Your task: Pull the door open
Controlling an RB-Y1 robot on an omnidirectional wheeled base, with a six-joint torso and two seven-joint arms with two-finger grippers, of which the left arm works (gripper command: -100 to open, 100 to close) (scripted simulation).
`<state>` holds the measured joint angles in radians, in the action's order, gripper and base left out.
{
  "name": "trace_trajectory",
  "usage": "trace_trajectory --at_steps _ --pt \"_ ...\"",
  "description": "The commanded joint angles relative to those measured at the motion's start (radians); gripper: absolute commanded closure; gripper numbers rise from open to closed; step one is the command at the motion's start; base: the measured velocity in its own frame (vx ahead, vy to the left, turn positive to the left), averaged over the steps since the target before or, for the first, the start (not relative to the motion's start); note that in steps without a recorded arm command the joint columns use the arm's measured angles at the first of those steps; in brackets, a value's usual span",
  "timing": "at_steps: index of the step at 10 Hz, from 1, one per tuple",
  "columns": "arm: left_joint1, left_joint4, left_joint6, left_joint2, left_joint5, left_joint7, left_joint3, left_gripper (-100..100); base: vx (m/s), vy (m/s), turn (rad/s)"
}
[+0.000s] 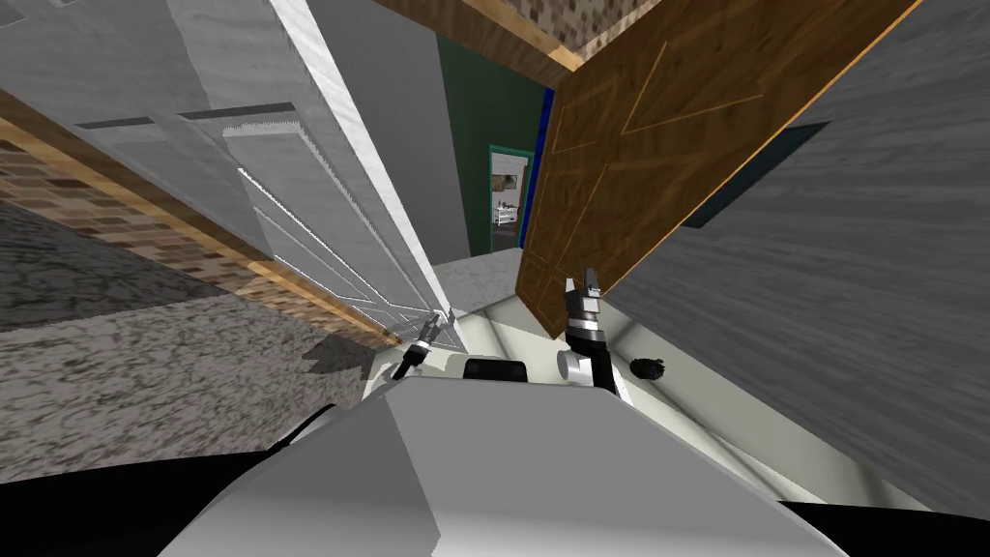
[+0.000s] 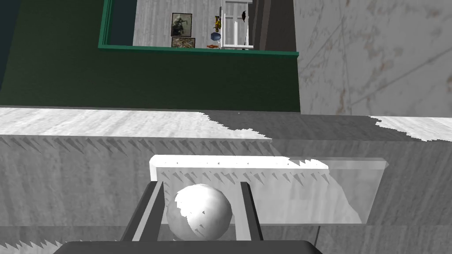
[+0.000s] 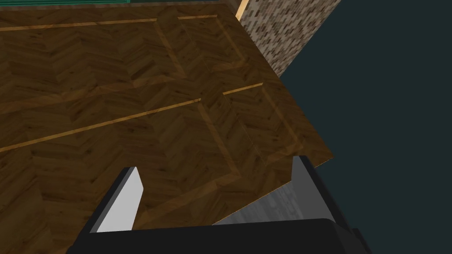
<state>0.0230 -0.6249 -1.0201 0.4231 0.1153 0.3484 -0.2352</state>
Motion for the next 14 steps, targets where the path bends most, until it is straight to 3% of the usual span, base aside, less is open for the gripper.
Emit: trace_trajectory --at_steps 1,2,4,7,8,9,14 --pt "0.025 -0.006 -0.034 0.022 0.001 0.017 -0.011 100 -0.187 0.068 -0.218" --pt "0.037 0.001 -0.062 0.037 0.002 0.028 -0.019 100 -0.211 0.138 -0.216" --pt "0.051 0.008 -0.09 0.052 0.003 0.039 -0.026 100 -0.154 0.068 -0.111" --pt "0.086 0.026 -0.164 0.092 0.006 0.069 -0.047 100 -0.167 0.074 -0.167" --pt "0.062 0.054 -0.163 0.071 0.0 0.062 -0.05 100 -0.071 0.023 -0.038" --pt "0.067 0.065 -0.183 0.077 0.0 0.068 -0.057 100 -0.129 0.039 -0.14" --pt "0.077 0.089 -0.232 0.101 0.003 0.084 -0.072 100 -0.199 0.084 -0.141"
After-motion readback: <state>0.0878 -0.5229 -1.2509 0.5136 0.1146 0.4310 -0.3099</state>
